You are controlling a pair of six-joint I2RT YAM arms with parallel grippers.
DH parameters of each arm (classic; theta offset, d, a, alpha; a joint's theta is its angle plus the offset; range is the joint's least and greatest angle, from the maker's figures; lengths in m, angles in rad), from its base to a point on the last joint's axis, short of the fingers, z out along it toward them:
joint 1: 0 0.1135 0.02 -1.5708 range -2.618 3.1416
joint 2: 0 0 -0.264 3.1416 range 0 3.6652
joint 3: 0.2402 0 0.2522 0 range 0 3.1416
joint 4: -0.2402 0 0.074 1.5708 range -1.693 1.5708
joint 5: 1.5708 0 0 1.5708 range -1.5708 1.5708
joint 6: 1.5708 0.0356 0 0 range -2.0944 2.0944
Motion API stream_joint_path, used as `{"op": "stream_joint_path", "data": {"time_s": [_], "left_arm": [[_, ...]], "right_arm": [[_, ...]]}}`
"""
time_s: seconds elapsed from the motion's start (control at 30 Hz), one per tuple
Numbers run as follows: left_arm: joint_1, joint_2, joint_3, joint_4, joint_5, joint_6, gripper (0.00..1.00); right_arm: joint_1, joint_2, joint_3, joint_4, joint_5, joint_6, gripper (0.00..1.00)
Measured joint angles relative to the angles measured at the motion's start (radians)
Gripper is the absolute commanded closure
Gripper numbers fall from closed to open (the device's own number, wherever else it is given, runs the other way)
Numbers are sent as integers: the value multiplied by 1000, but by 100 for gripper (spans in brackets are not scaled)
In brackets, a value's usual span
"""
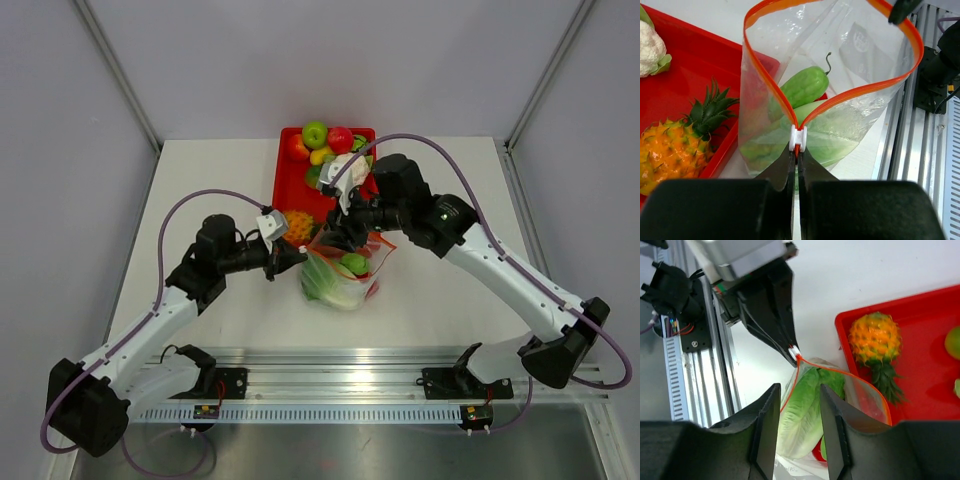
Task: Place the food in the zip-top bag and seal the zipper
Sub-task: Zip the zipper food storage bag at the center of the board.
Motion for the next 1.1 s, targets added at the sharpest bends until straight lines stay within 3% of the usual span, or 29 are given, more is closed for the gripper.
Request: {"op": "stream_joint_path", "data": {"time_s": [0.33,0.8,1.1], "left_arm": [[12,0,15,-5,79,22,100],[35,12,15,-3,121,19,100],[46,16,15,5,134,11,100]], "right_arm": [[48,134,35,-29,-3,-146,56],[49,128,-20,38,-86,-238,50],[51,137,-22,39,-143,-246,53]]}}
